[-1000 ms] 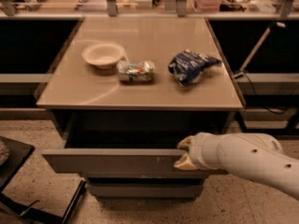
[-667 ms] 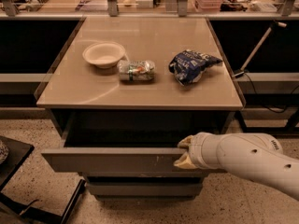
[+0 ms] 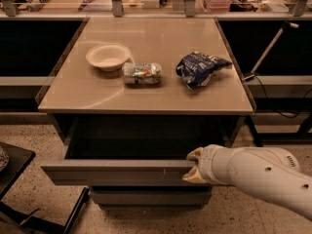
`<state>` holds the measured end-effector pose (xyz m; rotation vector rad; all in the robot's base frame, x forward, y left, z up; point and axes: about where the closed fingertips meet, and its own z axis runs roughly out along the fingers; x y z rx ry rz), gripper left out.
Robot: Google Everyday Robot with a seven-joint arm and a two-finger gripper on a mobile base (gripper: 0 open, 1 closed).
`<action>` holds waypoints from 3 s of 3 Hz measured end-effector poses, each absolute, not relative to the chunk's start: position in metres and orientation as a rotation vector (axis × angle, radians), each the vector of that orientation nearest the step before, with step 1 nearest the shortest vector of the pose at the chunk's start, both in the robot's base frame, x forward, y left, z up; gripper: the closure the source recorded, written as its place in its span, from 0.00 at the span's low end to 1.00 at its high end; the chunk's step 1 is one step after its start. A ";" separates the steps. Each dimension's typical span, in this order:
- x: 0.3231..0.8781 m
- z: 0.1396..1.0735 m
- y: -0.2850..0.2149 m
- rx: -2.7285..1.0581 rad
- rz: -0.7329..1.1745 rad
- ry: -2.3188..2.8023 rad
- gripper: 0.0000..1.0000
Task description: Open top drawer
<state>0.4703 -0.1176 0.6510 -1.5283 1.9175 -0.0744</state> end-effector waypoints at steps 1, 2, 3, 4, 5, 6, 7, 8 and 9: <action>0.453 0.649 -0.118 -1.520 -0.084 1.929 1.00; 0.453 0.649 -0.118 -1.520 -0.084 1.929 1.00; 0.437 0.644 -0.122 -1.549 -0.104 1.931 1.00; 0.436 0.647 -0.120 -1.549 -0.104 1.931 1.00; 0.423 0.646 -0.118 -1.544 -0.119 1.913 1.00; 0.421 0.648 -0.118 -1.544 -0.119 1.913 1.00; 0.406 0.641 -0.115 -1.533 -0.104 1.923 1.00; 0.406 0.647 -0.115 -1.532 -0.104 1.923 1.00; 0.397 0.643 -0.114 -1.522 -0.090 1.931 1.00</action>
Offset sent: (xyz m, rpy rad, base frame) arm -0.4487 -0.0361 -0.1409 -0.1018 0.0328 -0.2847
